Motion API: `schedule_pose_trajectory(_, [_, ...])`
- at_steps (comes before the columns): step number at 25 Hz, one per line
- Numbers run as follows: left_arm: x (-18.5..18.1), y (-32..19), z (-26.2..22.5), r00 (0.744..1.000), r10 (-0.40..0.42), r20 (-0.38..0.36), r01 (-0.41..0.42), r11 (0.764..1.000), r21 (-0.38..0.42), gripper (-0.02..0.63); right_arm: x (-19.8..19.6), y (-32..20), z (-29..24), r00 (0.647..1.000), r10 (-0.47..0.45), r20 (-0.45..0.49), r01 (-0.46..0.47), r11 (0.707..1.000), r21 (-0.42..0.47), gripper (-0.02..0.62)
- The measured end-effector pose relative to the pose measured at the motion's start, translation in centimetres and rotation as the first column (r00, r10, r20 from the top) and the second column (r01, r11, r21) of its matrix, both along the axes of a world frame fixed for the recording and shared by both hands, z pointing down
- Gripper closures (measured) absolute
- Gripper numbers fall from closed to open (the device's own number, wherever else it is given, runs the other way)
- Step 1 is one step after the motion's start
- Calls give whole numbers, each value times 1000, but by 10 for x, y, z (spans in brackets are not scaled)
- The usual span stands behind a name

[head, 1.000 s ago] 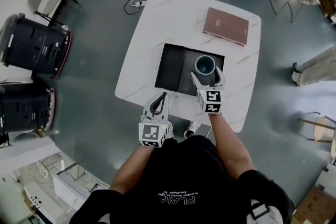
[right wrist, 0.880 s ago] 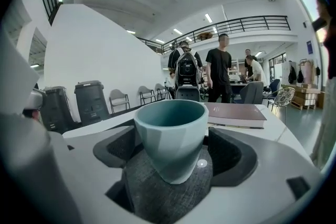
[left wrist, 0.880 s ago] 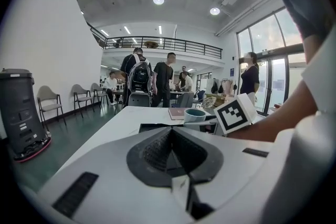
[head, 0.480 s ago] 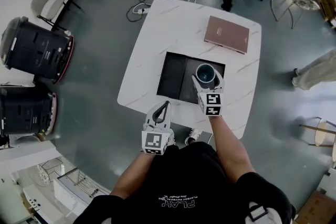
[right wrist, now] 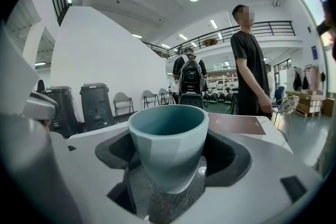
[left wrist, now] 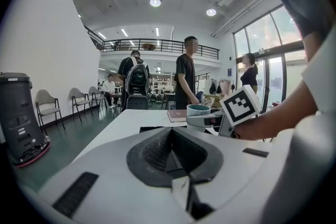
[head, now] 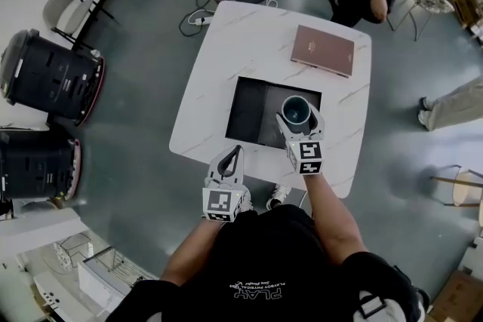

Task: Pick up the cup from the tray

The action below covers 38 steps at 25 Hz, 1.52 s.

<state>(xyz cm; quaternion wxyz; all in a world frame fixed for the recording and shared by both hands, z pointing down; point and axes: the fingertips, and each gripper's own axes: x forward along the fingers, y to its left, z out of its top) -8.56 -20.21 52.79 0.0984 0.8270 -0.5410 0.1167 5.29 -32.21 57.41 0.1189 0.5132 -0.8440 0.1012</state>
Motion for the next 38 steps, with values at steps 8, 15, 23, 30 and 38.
schedule_pose_trajectory(8, [-7, 8, -2, 999, 16, -33, -16, 1000, 14, 600, -8, 46, -51, 1000, 15, 23, -16, 998, 65, 204])
schedule_pose_trajectory(15, [-3, 26, -2, 997, 71, -42, -71, 997, 4, 600, -3, 91, -68, 999, 35, -19, -34, 998, 48, 204])
schedule_pose_trajectory(23, [3, 54, -18, 985, 154, -81, -151, 988, 44, 600, -5, 150, -89, 998, 68, 14, -69, 991, 114, 204])
schedule_pose_trajectory(30, [-9, 83, -16, 972, 215, -93, -213, 976, 36, 600, -14, 206, -95, 993, 118, 24, -120, 985, 125, 204])
schedule_pose_trajectory(38, [11, 95, -28, 965, 245, -87, -241, 969, 57, 600, -1, 242, -112, 990, 134, 34, -138, 979, 147, 204])
